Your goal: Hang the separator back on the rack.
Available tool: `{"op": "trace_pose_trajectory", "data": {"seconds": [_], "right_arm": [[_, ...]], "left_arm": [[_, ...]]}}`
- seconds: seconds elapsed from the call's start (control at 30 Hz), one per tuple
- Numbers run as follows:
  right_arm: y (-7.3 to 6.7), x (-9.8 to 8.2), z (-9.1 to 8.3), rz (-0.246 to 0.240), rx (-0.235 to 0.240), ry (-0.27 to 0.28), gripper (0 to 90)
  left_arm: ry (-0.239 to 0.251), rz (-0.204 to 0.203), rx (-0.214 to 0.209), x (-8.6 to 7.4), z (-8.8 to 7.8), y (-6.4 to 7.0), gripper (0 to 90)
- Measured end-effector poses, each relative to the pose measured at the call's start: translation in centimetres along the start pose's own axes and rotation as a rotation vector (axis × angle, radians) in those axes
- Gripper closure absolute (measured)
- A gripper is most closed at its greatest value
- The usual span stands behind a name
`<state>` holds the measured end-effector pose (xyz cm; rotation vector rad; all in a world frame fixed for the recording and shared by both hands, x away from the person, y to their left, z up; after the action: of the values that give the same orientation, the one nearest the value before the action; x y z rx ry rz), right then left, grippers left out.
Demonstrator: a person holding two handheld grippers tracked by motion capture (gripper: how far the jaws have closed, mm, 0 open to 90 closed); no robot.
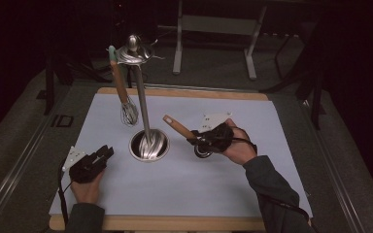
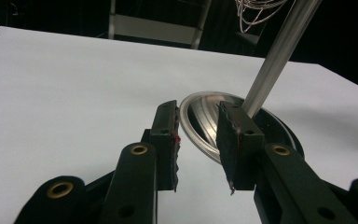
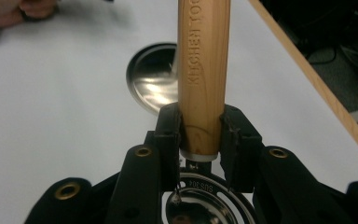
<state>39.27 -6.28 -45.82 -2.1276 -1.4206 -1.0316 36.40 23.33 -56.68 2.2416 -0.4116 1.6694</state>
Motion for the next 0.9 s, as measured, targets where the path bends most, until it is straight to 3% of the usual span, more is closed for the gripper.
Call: {"op": "trace_pose_trajectory", "data": {"seconds": [0.53, 0.9], "right_arm": [[-1.2, 2.8, -1.2, -0.011, 0.018, 0.106, 70.1], [-2.0, 4.0, -0.7, -0.021, 0.034, 0.123, 70.1]], "left_arm": [[0.0, -0.002, -0.003, 0.0, -0.1, 0.2, 69.2], [-0.003, 0.001, -0.006, -0.1, -0.1, 0.2, 69.2]]}}
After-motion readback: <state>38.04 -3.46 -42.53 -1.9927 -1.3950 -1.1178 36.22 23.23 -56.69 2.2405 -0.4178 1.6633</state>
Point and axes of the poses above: each handheld gripper's, and its own axes: z roughly forward along the jaws, x roughly out of its top, y roughly to its right, the point moved 10 cm from there along z, roughly forward along the jaws, and after that the axes turned 10 degrees about z, right-handed, at the moved point
